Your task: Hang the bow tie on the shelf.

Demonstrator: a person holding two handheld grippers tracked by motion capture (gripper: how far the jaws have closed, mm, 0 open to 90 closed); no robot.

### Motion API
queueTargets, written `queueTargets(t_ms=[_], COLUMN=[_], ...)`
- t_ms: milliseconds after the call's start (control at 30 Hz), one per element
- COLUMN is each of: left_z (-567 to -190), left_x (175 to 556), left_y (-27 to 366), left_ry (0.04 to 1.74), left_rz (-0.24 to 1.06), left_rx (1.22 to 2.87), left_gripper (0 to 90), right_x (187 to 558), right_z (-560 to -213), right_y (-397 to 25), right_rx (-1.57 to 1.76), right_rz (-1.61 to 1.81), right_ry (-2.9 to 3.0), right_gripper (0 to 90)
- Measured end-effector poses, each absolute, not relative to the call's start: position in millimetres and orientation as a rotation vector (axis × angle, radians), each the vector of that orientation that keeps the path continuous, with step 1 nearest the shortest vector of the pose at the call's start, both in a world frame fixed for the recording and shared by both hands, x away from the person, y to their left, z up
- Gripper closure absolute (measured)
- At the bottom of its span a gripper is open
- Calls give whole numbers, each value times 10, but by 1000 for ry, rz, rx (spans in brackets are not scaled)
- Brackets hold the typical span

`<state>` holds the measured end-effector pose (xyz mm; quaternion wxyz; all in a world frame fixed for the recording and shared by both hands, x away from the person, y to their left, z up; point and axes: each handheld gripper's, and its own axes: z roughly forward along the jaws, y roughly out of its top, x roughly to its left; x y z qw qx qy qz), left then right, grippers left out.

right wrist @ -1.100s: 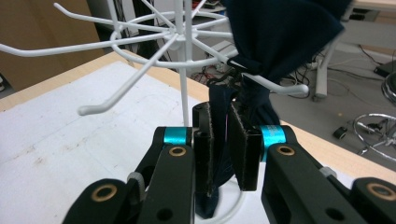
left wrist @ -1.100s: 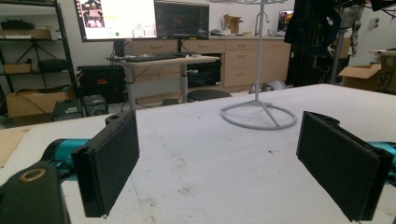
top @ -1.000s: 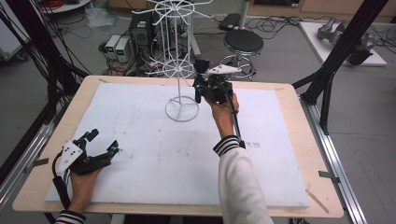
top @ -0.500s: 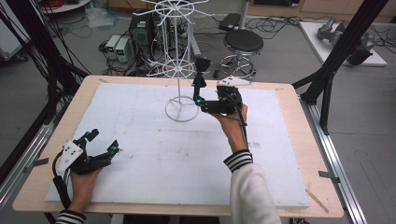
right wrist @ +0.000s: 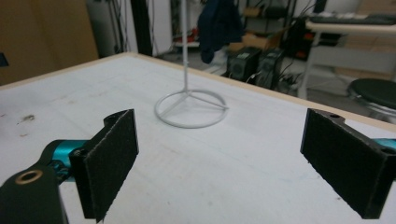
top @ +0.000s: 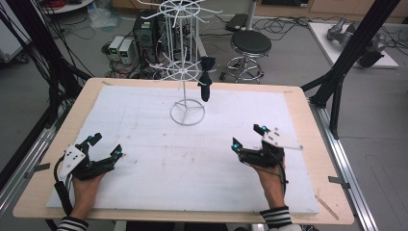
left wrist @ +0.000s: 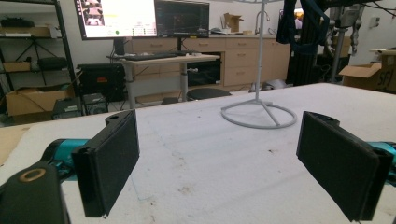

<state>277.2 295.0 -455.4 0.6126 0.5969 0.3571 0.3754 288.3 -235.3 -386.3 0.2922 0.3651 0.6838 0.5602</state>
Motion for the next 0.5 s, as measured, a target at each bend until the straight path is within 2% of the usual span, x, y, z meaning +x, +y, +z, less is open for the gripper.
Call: queueTargets(t_ms=[267, 500], left_z=[-4555, -4557], left_x=[2768, 2762], left_y=[2951, 2952], left_ry=[821, 817], left_rz=[869, 869], left_rx=[1374, 1370], left_gripper=[135, 135], right_x=[2641, 2622], right_z=[-4305, -4524], right_y=[-2723, -2743], right_rx=[996, 1031], right_rz=[1479, 1485], right_ry=[1626, 1523], right_gripper=[103, 103])
